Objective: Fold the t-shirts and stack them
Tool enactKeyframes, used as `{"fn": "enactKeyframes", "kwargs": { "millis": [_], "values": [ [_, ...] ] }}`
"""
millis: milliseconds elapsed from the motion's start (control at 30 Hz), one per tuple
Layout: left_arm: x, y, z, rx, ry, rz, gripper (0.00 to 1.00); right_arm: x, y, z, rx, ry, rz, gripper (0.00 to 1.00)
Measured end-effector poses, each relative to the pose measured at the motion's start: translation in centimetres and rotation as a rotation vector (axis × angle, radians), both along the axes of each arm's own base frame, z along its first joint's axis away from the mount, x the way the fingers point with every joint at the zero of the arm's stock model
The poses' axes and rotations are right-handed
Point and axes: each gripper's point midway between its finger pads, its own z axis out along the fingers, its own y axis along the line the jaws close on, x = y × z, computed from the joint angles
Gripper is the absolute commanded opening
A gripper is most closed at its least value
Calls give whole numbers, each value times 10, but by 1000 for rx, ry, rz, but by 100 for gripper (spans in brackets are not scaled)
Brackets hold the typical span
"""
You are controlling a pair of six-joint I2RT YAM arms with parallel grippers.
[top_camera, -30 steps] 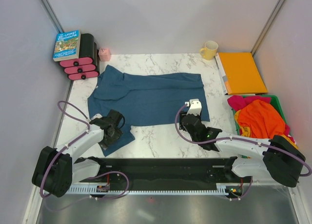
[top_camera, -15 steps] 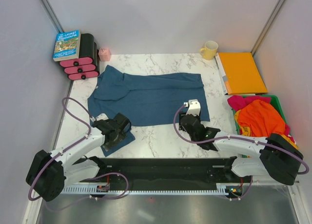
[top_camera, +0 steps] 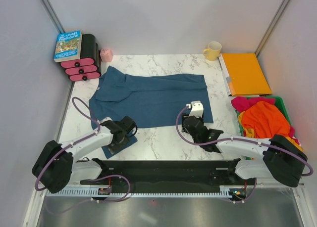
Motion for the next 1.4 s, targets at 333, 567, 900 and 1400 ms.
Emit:
{"fn": "enactKeyframes", "kwargs": {
  "millis": [333,567,900,1400],
  "values": [
    [12,-10,-2,-22,-31,-5,14,0,0,2,6,-5,-1,61],
    [12,-10,-1,-28,-39,-7,2,0,-1,4,9,-6,-4,61],
    [58,-24,59,0,-206,-200,2,2,-36,19,-39,-51,-160,56],
    [94,-39,89,19,-323,-313,2,41,-115,-30,-126,144,-459,55]
  ]
}}
